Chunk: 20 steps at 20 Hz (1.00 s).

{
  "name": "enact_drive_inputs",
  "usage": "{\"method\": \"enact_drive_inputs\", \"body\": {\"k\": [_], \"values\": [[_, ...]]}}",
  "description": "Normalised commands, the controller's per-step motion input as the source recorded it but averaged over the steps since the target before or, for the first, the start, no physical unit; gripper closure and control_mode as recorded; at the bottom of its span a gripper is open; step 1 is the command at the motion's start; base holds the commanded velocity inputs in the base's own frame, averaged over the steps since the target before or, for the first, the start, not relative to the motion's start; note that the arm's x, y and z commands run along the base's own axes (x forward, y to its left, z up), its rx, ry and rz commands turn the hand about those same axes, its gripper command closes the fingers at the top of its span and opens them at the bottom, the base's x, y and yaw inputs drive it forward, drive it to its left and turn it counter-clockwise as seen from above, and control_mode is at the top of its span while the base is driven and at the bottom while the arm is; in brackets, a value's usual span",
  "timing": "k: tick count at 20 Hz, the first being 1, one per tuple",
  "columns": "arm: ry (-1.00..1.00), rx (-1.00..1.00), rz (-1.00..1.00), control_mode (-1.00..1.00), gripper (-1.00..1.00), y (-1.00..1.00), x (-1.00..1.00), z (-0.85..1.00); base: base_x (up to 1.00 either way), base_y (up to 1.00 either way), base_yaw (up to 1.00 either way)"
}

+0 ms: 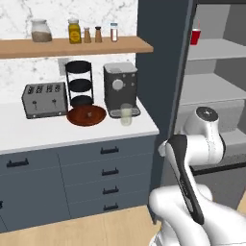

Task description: Grab a lemon wedge from the fridge and one ice cube from the ice bowl, and put them in the glass of lemonade.

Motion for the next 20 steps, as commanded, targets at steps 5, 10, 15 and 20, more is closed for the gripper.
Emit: {"method": "enact_drive_inputs", "body": {"k": [5, 10, 15, 20], "values": [[0.0, 0.0, 0.0, 1.0, 1.0, 0.0, 0.0, 0.0, 0.86, 0.75, -0.18], [0.0, 0.0, 0.0, 1.0, 1.0, 0.0, 0.0, 0.0, 0.94, 0.34, -0.29], [0.0, 0.0, 0.0, 1.0, 1.0, 0.0, 0.0, 0.0, 0.76, 0.16, -0.35], [0.0, 0.0, 0.0, 1.0, 1.0, 0.0, 0.0, 0.0, 0.33, 0.3, -0.37]]}}
